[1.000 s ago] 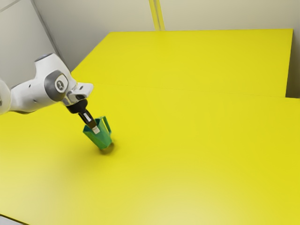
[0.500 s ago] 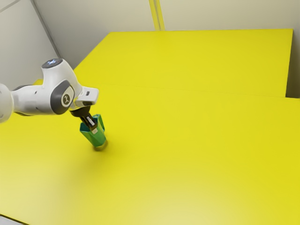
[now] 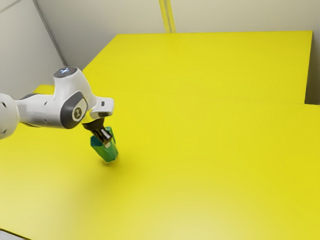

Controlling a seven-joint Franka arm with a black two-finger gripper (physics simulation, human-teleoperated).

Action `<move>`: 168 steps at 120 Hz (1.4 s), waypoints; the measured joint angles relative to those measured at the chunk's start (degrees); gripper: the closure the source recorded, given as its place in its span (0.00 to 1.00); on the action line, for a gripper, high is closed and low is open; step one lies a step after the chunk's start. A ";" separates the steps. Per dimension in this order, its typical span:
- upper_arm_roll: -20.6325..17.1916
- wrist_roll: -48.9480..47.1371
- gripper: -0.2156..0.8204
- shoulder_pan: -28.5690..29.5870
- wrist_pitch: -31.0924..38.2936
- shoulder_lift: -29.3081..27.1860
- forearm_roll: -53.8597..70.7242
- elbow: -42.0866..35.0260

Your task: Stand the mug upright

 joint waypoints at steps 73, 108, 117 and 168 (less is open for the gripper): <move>-1.36 -7.34 0.61 -0.02 0.44 0.56 -0.60 -1.49; -2.46 -8.92 0.31 0.04 -2.19 -4.50 -0.73 -0.33; -2.36 -9.20 0.28 0.04 -4.48 -5.70 -0.81 1.60; 3.51 -14.31 0.22 -8.81 -30.48 3.39 0.18 38.18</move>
